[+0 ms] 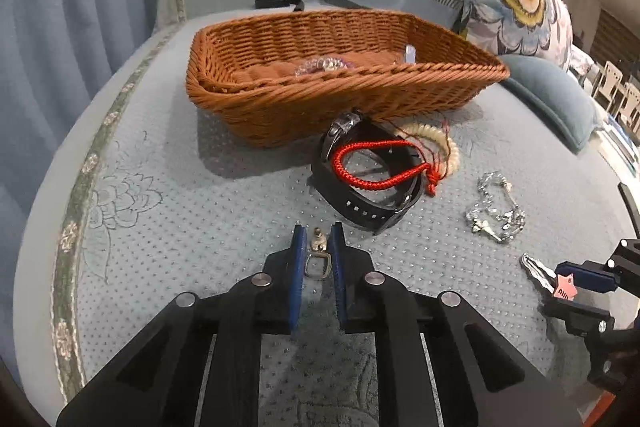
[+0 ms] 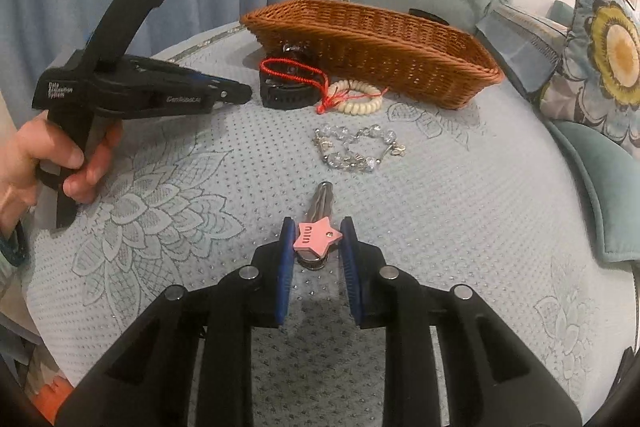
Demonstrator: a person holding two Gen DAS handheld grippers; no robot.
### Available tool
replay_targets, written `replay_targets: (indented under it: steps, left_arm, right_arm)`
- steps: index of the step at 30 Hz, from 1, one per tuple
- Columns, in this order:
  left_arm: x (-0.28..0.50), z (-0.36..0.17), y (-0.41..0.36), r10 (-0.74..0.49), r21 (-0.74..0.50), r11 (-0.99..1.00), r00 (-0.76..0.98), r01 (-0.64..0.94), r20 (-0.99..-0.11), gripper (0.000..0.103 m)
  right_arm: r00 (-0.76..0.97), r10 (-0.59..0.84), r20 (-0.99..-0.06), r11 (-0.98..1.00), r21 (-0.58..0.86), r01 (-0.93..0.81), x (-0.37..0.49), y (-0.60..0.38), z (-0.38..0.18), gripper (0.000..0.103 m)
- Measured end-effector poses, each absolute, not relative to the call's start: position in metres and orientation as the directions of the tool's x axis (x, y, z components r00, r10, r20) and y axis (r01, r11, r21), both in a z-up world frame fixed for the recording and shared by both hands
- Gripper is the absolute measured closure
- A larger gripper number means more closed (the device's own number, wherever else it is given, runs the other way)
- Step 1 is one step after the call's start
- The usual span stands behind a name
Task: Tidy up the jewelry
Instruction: 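Lift the gold charm and pink star keychain off the bedspread with both grippers, then carry the charm and keychain over the wicker basket and open both grippers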
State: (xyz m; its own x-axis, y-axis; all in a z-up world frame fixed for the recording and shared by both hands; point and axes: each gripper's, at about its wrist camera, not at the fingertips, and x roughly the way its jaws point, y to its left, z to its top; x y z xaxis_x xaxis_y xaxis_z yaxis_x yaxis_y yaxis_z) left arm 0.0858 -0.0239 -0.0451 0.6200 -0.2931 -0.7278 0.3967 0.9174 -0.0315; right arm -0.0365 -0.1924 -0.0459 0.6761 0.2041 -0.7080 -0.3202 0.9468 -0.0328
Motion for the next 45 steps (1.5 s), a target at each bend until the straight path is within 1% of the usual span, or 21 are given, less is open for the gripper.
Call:
replay_targets:
  steps: [4,7,12,15,17,19,20,22,24,28,31,37,38,39,40,41,42,45]
  left_arm:
    - [0.072,-0.036,-0.02,-0.294,-0.022,0.922,0.661,0.387,-0.691,0.095]
    - [0.06,-0.028,-0.011,-0.332,-0.073,0.921,0.674,0.382,-0.659,0.095]
    - [0.047,0.008,-0.003,-0.387,-0.142,0.915,0.719,0.378,-0.577,0.095]
    - [0.053,0.04,-0.007,-0.413,-0.146,0.905,0.75,0.398,-0.517,0.095]
    - [0.063,0.057,-0.015,-0.431,-0.143,0.897,0.757,0.419,-0.491,0.095]
    - [0.077,0.069,-0.022,-0.43,-0.128,0.897,0.766,0.423,-0.477,0.095]
    - [0.09,0.073,-0.028,-0.426,-0.121,0.898,0.771,0.422,-0.474,0.095]
    - [0.112,0.074,-0.033,-0.436,-0.145,0.895,0.76,0.421,-0.483,0.095]
    - [0.14,0.069,-0.036,-0.449,-0.189,0.891,0.738,0.413,-0.503,0.095]
    - [0.181,0.048,-0.045,-0.44,-0.237,0.897,0.701,0.374,-0.561,0.095]
    - [0.194,0.032,-0.05,-0.429,-0.241,0.902,0.681,0.358,-0.593,0.094]
    - [0.198,0.016,-0.047,-0.423,-0.253,0.905,0.669,0.341,-0.611,0.094]
    - [0.198,0.016,-0.046,-0.428,-0.26,0.903,0.668,0.342,-0.608,0.091]
    - [0.196,0.016,-0.045,-0.437,-0.268,0.899,0.666,0.346,-0.605,0.086]
    - [0.193,0.017,-0.044,-0.442,-0.274,0.897,0.664,0.348,-0.603,0.074]
    - [0.189,0.021,-0.043,-0.447,-0.271,0.894,0.671,0.357,-0.591,0.073]
    - [0.182,0.025,-0.041,-0.453,-0.265,0.891,0.679,0.369,-0.578,0.072]
    - [0.163,0.04,-0.031,-0.482,-0.288,0.876,0.694,0.387,-0.535,0.067]
  right_arm:
    - [0.675,0.239,-0.697,0.95,0.026,-0.31,-0.041,-0.202,-0.038,0.083]
    - [0.688,0.255,-0.679,0.95,0.044,-0.308,-0.045,-0.207,-0.027,0.083]
    - [0.743,0.278,-0.609,0.948,0.048,-0.315,-0.037,-0.216,0.019,0.083]
    - [0.779,0.279,-0.562,0.952,0.052,-0.303,-0.014,-0.224,0.048,0.083]
    - [0.797,0.283,-0.534,0.954,0.068,-0.293,0.012,-0.229,0.065,0.083]
    - [0.8,0.281,-0.53,0.957,0.088,-0.278,0.039,-0.232,0.073,0.083]
    - [0.789,0.296,-0.538,0.954,0.124,-0.273,0.064,-0.235,0.076,0.083]
    - [0.765,0.313,-0.563,0.95,0.178,-0.258,0.103,-0.24,0.075,0.083]
    - [0.743,0.314,-0.591,0.95,0.2,-0.241,0.133,-0.241,0.068,0.083]
    - [0.667,0.297,-0.683,0.953,0.252,-0.166,0.192,-0.244,0.036,0.083]
    - [0.643,0.264,-0.719,0.964,0.224,-0.146,0.208,-0.239,0.021,0.083]
    - [0.62,0.232,-0.749,0.973,0.189,-0.136,0.212,-0.232,0.011,0.082]
    - [0.615,0.234,-0.753,0.972,0.19,-0.136,0.213,-0.233,0.01,0.082]
    - [0.609,0.239,-0.756,0.971,0.198,-0.135,0.212,-0.234,0.009,0.078]
    - [0.604,0.243,-0.759,0.97,0.205,-0.132,0.211,-0.235,0.007,0.071]
    - [0.606,0.241,-0.758,0.97,0.208,-0.126,0.209,-0.237,0.008,0.061]
    - [0.617,0.239,-0.75,0.97,0.207,-0.125,0.204,-0.239,0.01,0.054]
    - [0.655,0.251,-0.713,0.968,0.203,-0.15,0.185,-0.244,0.022,0.054]
